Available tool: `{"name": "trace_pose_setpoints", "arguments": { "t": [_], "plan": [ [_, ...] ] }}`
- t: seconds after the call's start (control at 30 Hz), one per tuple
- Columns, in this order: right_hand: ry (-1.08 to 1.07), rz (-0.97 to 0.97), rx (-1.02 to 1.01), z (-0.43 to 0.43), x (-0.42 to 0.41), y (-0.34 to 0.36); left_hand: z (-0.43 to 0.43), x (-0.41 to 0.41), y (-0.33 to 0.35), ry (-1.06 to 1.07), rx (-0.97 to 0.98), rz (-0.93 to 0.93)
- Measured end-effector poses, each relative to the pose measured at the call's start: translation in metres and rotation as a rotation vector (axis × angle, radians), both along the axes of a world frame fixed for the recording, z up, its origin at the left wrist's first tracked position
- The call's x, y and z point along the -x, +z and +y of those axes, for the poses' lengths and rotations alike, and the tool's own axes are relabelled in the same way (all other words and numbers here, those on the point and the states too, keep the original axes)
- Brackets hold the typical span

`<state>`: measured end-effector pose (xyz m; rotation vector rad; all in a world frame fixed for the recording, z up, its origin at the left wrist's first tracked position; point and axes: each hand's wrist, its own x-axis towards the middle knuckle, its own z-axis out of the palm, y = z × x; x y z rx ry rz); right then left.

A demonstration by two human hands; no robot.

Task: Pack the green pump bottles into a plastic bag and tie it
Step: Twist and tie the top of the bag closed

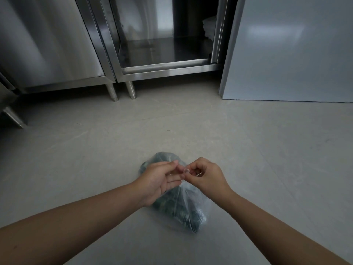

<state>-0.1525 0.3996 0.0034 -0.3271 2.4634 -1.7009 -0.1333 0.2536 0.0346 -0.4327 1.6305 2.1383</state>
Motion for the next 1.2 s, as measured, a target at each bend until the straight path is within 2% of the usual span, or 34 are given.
{"name": "trace_pose_setpoints", "arguments": {
  "t": [0.17, 0.37, 0.57, 0.7, 0.83, 0.93, 1.07, 1.2],
  "plan": [
    [-0.012, 0.026, -0.019, 0.001, 0.002, -0.004, 0.001, 0.000, 0.001, -0.043, 0.002, 0.009],
    [-0.024, 0.034, -0.021, 0.004, 0.008, -0.008, 0.001, 0.006, -0.003, -0.087, 0.145, 0.051],
    [-0.030, 0.073, -0.046, 0.005, 0.018, -0.015, -0.003, 0.019, -0.012, 0.134, 0.297, 0.068],
    [-0.038, 0.058, -0.004, -0.002, 0.032, -0.015, -0.013, 0.027, -0.017, 0.172, 0.439, 0.167],
    [0.000, 0.031, 0.051, -0.016, 0.044, 0.001, -0.029, 0.031, -0.010, 0.152, 0.587, 0.364],
    [0.038, -0.040, 0.063, -0.028, 0.043, 0.019, -0.049, 0.027, -0.002, 0.151, 0.678, 0.423],
    [0.004, -0.234, 0.186, -0.041, 0.031, 0.051, -0.070, 0.008, 0.025, 0.134, 0.798, 0.391],
    [-0.034, -0.306, 0.138, -0.053, 0.022, 0.090, -0.095, -0.001, 0.083, 0.121, 1.040, 0.509]
  ]
}}
